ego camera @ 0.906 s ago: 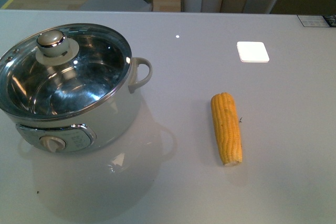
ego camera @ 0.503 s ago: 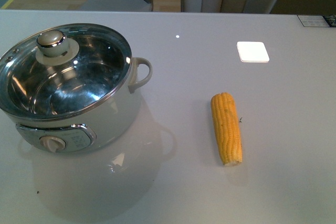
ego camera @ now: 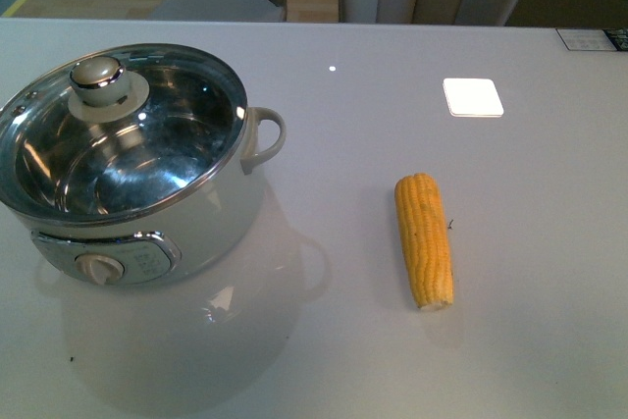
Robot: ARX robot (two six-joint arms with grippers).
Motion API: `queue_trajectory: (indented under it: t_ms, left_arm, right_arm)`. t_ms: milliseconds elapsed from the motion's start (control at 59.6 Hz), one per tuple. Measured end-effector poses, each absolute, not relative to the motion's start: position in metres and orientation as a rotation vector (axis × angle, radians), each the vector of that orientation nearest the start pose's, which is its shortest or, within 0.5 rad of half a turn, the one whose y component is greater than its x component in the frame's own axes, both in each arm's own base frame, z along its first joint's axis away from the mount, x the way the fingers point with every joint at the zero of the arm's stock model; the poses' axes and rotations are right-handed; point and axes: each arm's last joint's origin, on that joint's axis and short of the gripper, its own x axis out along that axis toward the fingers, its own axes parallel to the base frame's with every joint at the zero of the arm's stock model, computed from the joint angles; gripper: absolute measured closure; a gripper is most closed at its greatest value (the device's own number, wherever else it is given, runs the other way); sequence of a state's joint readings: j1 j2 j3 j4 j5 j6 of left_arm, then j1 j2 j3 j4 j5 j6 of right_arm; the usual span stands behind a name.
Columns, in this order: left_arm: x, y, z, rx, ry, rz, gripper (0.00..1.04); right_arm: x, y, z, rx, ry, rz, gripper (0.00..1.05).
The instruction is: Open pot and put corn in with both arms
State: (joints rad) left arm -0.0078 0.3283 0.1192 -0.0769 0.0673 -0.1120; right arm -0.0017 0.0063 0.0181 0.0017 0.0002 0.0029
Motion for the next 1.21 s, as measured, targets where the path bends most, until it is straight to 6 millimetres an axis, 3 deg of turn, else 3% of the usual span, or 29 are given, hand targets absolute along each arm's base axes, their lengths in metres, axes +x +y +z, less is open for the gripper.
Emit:
queue_trajectory:
  t_ms: [117, 369, 520, 621, 923, 1208]
  left_arm:
    - [0.136, -0.008, 0.176, -0.124, 0.277, -0.088, 0.07]
    - [0.219, -0.019, 0.164, -0.054, 0.236, -0.085, 0.07]
    - [0.266, -0.024, 0.144, -0.028, 0.271, -0.069, 0.07]
    - [0.287, -0.028, 0.128, -0.005, 0.306, -0.061, 0.07]
    - [0.321, -0.044, 0.106, 0.075, 0.336, -0.097, 0.07]
    - [0.338, -0.049, 0.083, 0.103, 0.383, -0.098, 0.07]
  right_arm:
    - [0.097, 0.000, 0.169, 0.003, -0.014, -0.002, 0.09]
    - [0.097, 0.000, 0.169, 0.003, -0.014, -0.002, 0.09]
    - [0.097, 0.000, 0.169, 0.003, -0.014, -0.002, 0.09]
    - [0.097, 0.000, 0.169, 0.003, -0.014, -0.002, 0.09]
    - [0.097, 0.000, 0.169, 0.003, -0.014, -0.002, 0.09]
    - [0.097, 0.000, 0.169, 0.003, -0.014, -0.002, 0.09]
